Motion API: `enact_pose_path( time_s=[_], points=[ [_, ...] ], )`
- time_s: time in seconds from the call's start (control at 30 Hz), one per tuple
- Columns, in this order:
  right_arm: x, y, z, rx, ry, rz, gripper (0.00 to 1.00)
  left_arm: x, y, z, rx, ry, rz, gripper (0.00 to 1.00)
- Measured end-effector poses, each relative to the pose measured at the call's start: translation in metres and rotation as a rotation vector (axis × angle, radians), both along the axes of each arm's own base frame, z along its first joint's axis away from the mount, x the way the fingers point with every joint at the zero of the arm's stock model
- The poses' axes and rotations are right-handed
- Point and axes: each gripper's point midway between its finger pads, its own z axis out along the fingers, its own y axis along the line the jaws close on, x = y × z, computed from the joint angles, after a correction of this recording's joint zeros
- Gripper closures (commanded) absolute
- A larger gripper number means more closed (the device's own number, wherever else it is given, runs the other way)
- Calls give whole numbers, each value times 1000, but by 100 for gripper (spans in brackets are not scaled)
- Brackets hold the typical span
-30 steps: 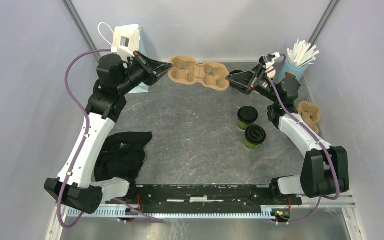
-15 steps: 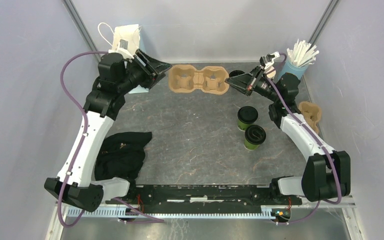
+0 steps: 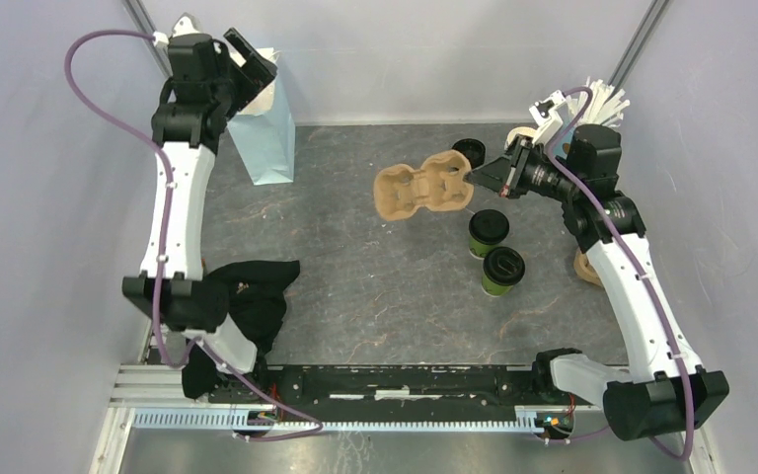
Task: Pack the takeout coffee
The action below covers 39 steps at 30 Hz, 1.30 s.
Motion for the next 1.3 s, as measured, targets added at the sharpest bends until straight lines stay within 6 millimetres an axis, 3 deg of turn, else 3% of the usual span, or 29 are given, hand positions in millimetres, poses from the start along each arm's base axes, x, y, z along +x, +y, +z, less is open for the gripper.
enact_pose_path(
  time_s=[0.2,0.43,0.6,0.7,0.77,0.87,1.1,1.2,1.3],
  points=[
    [-16,-5,-15,-73,44,15,100,63,40,-21,179,-25,81,0],
    [-39,-12,0,-110,16,9,100,122,47,-62,280,-30,47,2],
    [-50,-16,31,-137,-59,16,100,150,41,-93,297,-22,3,25],
    [-48,-15,40,-140,-86,19,100,163,33,-103,286,-39,-40,53],
    [-46,-15,36,-139,-70,22,100,168,31,-107,283,-47,-55,75],
    [-41,-14,28,-141,-37,23,100,173,29,-103,287,-73,-62,97],
    [-42,-17,20,-173,-30,26,100,171,-9,-81,231,-164,-259,98],
    [-42,-20,18,-218,-29,29,100,150,-40,-98,200,-125,-373,98],
    [-38,-23,23,-262,-55,35,100,116,-80,-115,191,-55,-491,98]
  ],
)
